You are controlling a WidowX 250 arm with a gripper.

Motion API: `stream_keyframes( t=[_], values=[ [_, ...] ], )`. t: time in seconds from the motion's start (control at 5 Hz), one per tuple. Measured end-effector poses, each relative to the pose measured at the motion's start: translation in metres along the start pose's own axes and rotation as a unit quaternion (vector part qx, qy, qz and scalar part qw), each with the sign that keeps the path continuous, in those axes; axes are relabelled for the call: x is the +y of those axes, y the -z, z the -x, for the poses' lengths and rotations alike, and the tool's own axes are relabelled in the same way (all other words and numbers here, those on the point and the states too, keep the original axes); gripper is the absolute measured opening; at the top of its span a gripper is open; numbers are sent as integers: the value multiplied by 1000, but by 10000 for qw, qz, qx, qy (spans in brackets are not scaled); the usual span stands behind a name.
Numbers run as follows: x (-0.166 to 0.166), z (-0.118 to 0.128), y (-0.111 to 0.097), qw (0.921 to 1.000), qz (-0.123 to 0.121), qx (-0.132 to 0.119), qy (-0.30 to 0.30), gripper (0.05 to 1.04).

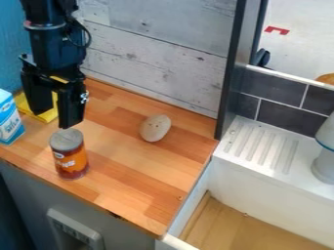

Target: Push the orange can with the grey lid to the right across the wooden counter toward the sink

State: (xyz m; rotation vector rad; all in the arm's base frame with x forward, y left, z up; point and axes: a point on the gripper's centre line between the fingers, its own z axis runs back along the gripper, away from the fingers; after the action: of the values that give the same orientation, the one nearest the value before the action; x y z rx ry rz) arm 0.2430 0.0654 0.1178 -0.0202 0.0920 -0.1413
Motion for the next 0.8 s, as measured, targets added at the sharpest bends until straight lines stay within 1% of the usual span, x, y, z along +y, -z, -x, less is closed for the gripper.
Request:
stream_keyframes(
  t=[0.2,0.4,0.6,0.8],
  values=[
    [-1,1,6,9999,50,120,17,1000],
    [12,2,-1,9999,60,59,91,1000],
    [35,5,-5,9999,68,114,-108,1000],
    [55,7,-3,9987,-452,189,-122,1000]
  ],
)
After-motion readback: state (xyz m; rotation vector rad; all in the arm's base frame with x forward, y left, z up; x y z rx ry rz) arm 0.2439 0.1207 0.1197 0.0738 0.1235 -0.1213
